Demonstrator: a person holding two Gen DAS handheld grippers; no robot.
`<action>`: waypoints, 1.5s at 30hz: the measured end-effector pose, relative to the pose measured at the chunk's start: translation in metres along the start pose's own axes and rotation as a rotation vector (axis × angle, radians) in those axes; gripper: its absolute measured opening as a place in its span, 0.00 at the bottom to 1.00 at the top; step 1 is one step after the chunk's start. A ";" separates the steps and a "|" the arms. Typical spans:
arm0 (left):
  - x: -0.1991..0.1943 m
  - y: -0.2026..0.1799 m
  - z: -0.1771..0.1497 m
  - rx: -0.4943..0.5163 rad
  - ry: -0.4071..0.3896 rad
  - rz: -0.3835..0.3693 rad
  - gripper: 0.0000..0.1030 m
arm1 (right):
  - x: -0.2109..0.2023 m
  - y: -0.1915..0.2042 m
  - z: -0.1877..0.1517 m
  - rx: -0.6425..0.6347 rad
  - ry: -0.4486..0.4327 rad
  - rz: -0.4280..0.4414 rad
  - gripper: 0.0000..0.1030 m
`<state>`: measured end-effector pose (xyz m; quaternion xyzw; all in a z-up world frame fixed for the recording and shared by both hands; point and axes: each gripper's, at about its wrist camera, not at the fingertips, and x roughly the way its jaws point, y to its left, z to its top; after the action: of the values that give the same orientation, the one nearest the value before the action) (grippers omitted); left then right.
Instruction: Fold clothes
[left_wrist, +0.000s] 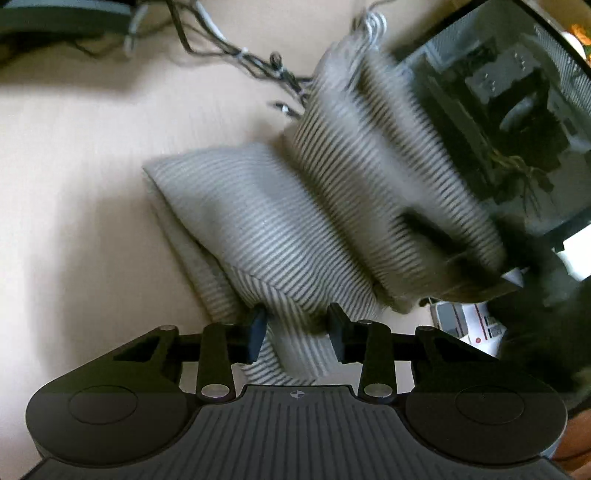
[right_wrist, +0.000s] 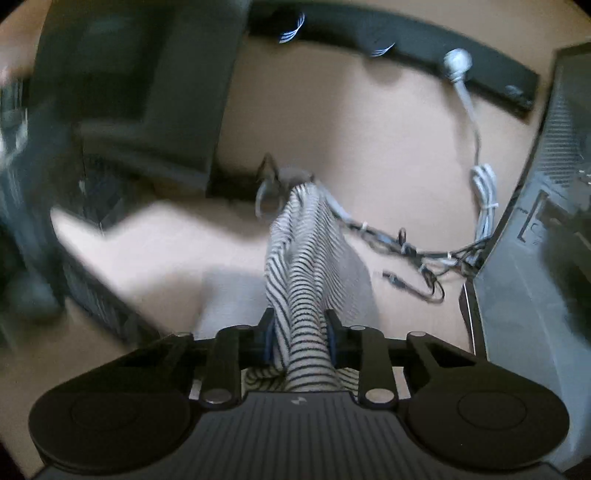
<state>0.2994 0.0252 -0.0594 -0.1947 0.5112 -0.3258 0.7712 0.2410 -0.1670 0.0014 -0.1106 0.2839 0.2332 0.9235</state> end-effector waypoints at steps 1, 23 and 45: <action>0.002 0.002 -0.001 -0.005 0.002 -0.004 0.39 | -0.005 -0.002 0.004 0.014 -0.009 0.020 0.22; 0.001 0.011 -0.010 0.000 -0.016 0.000 0.41 | 0.015 -0.005 -0.007 0.187 0.079 0.173 0.17; -0.031 -0.006 0.052 0.121 -0.185 0.077 0.47 | 0.052 0.059 -0.019 0.009 0.145 0.203 0.27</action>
<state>0.3376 0.0409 -0.0146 -0.1571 0.4243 -0.3071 0.8373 0.2404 -0.1035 -0.0482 -0.0935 0.3606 0.3156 0.8727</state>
